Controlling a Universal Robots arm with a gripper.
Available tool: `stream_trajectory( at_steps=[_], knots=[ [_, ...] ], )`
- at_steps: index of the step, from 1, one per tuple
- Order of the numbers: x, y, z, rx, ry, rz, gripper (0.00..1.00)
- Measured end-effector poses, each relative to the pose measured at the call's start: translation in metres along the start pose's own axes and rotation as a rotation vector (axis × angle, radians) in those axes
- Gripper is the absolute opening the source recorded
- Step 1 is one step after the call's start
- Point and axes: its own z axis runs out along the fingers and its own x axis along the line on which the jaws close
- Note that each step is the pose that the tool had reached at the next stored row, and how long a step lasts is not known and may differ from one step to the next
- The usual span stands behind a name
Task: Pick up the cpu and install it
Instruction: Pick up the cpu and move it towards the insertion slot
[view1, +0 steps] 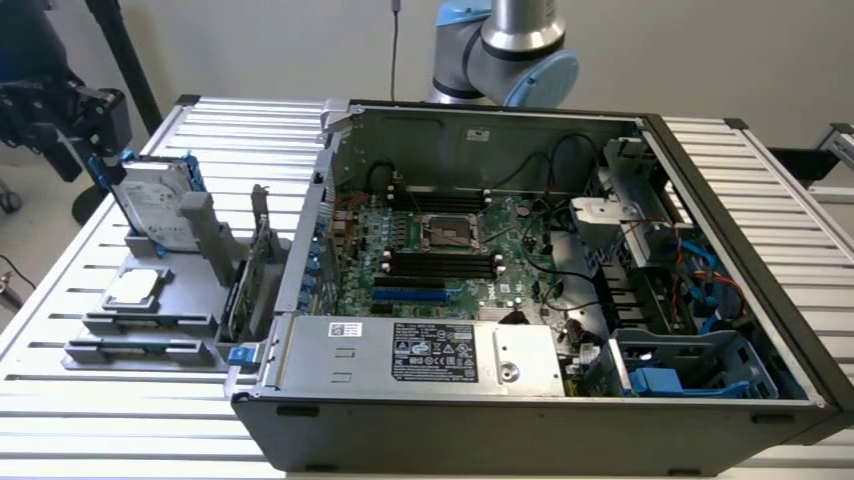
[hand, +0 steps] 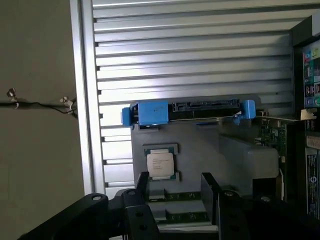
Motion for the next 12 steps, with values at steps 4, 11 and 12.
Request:
stream_trajectory(
  at_steps=[4,11,12],
  knots=[
    [-0.001,-0.0075,0.0070,0.0001,0.0007,-0.001,0.54],
    [-0.001,-0.0196,0.0192,-0.0033,0.0157,-0.029,0.54],
    [-0.001,-0.0202,0.0210,-0.0041,0.0173,-0.038,0.54]
  ],
)
